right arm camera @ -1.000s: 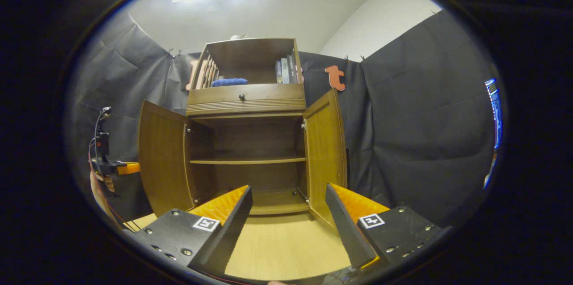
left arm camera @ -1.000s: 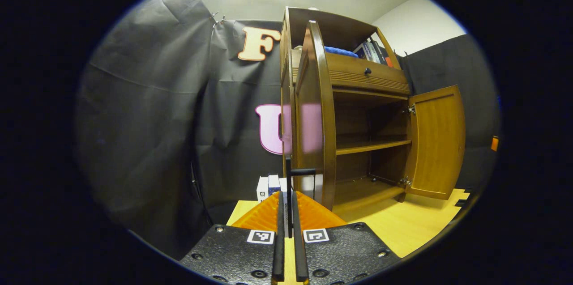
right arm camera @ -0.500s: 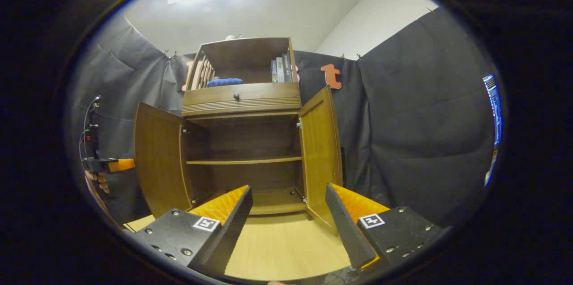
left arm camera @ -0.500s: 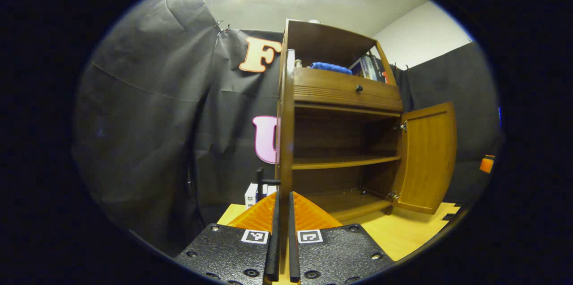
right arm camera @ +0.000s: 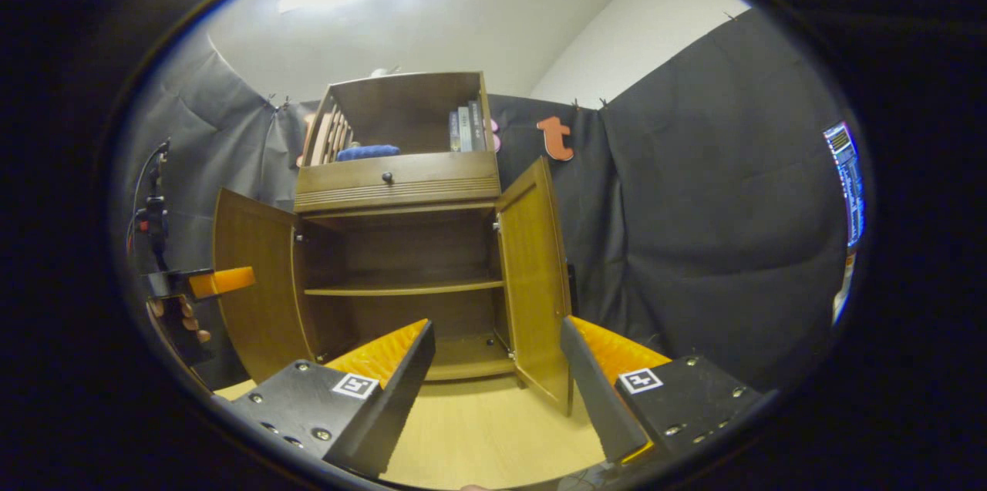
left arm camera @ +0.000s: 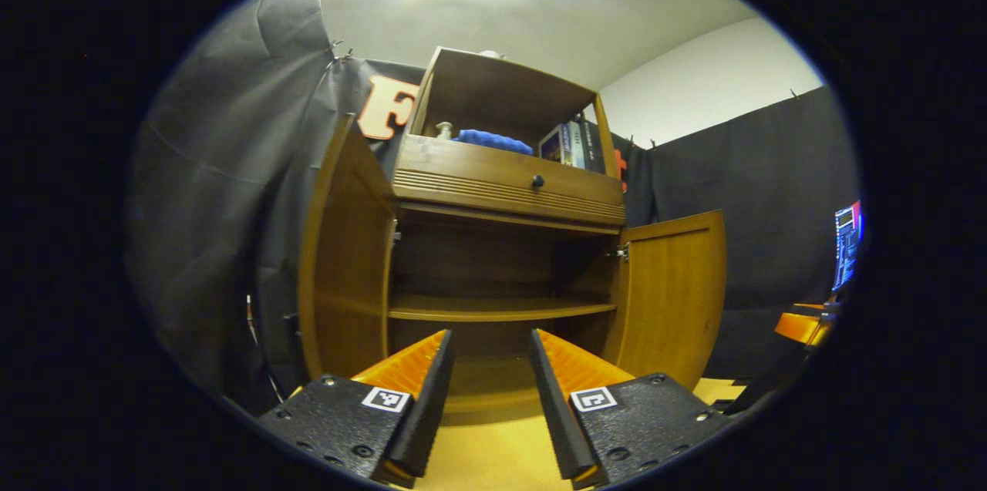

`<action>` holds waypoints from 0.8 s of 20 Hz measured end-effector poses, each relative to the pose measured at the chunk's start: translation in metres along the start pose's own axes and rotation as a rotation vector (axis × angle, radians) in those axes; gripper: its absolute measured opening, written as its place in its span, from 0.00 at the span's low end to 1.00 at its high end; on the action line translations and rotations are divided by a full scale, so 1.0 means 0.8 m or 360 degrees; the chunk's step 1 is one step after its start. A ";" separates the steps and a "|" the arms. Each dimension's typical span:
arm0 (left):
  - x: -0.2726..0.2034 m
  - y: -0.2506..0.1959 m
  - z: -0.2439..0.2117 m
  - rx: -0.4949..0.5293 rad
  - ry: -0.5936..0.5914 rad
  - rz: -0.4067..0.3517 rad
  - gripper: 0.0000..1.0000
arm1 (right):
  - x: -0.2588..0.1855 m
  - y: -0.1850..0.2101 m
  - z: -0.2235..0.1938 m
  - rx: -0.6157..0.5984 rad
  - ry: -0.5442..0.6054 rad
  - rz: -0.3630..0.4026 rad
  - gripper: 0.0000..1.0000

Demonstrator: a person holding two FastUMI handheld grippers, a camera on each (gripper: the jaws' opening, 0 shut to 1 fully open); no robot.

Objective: Open the right door of the double-door shoe cabinet with the right hand, and open the left door with the left hand.

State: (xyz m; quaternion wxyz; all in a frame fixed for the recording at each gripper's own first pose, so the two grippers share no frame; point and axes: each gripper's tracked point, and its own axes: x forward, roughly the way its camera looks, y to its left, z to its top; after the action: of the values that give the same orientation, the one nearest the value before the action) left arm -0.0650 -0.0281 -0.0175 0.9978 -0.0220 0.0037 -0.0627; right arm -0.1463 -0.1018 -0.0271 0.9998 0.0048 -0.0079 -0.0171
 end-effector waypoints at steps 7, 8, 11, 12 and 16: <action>0.052 -0.071 -0.021 -0.0011 0.0033 -0.0118 0.94 | 0.028 -0.019 0.009 0.0019 -0.0043 -0.0047 0.98; 0.061 -0.076 -0.025 0.0006 0.0038 -0.0101 0.98 | 0.034 -0.019 0.010 0.0008 -0.0044 -0.0050 0.98; 0.088 -0.081 -0.042 0.0050 0.0086 -0.0012 0.98 | 0.050 -0.020 0.012 0.0011 -0.0042 -0.0054 0.97; 0.096 -0.085 -0.050 0.0046 0.0114 0.0002 0.98 | 0.056 -0.019 0.011 0.0019 -0.0040 -0.0053 0.98; 0.119 -0.089 -0.079 0.0087 0.0194 0.0026 0.98 | 0.087 -0.013 0.009 0.0019 -0.0028 -0.0060 0.98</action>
State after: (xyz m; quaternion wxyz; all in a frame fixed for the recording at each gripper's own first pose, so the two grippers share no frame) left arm 0.0201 -0.1133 -0.0781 0.9964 0.0091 0.0629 -0.0557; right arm -0.0773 -0.1143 -0.0189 0.9991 0.0108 -0.0168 -0.0361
